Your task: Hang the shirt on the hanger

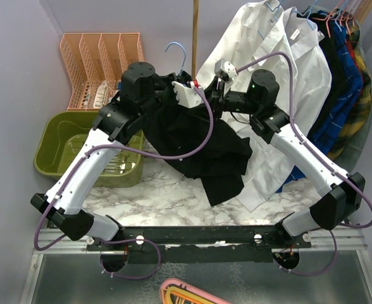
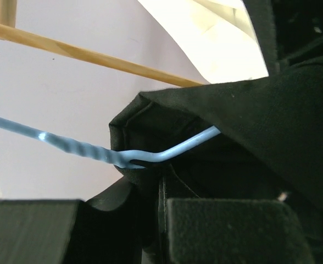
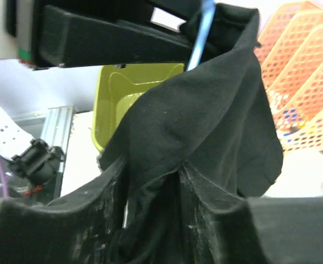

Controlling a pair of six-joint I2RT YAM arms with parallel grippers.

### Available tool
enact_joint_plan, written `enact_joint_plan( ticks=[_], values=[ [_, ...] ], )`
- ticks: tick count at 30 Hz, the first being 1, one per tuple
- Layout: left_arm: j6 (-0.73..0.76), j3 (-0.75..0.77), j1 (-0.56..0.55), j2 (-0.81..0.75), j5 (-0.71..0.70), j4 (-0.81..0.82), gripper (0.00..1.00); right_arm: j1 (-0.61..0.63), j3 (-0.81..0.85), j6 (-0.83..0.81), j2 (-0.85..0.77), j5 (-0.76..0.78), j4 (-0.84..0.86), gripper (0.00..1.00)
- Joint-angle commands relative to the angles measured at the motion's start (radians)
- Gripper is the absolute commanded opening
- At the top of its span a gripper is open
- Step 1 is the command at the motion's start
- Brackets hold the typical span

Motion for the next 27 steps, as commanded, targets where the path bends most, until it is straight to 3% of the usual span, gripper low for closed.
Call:
enact_joint_plan(
  ticks=[1, 2, 7, 9, 14, 19, 22, 24, 27],
  values=[
    [-0.040, 0.052, -0.002, -0.004, 0.033, 0.034, 0.00, 0.009, 0.012, 0.022, 0.012, 0.137, 0.050, 0.17],
    [-0.047, 0.053, -0.002, -0.003, 0.032, 0.033, 0.00, 0.009, 0.002, 0.035, 0.009, 0.142, 0.069, 0.04],
    [-0.150, 0.065, -0.002, 0.004, 0.051, 0.002, 0.00, 0.011, -0.111, 0.080, -0.046, 0.161, 0.169, 0.01],
    [-0.218, 0.075, -0.002, 0.005, 0.100, -0.055, 0.10, 0.010, -0.228, 0.073, -0.108, 0.215, 0.199, 0.01],
    [-0.305, 0.024, -0.003, -0.018, 0.318, -0.225, 0.49, 0.009, -0.434, 0.041, -0.236, 0.360, 0.146, 0.01],
    [-0.278, 0.016, 0.015, -0.034, 0.465, -0.398, 0.57, 0.009, -0.559, 0.027, -0.373, 0.476, 0.062, 0.01],
    [-0.288, 0.016, 0.123, -0.029, 0.512, -0.412, 0.60, 0.009, -0.597, 0.027, -0.453, 0.524, -0.009, 0.01],
    [-0.282, 0.020, 0.274, -0.011, 0.636, -0.446, 0.59, 0.009, -0.612, 0.026, -0.503, 0.546, -0.055, 0.01],
    [-0.232, 0.054, 0.411, 0.032, 0.818, -0.544, 0.58, 0.009, -0.625, 0.019, -0.576, 0.560, -0.129, 0.01]
  ],
)
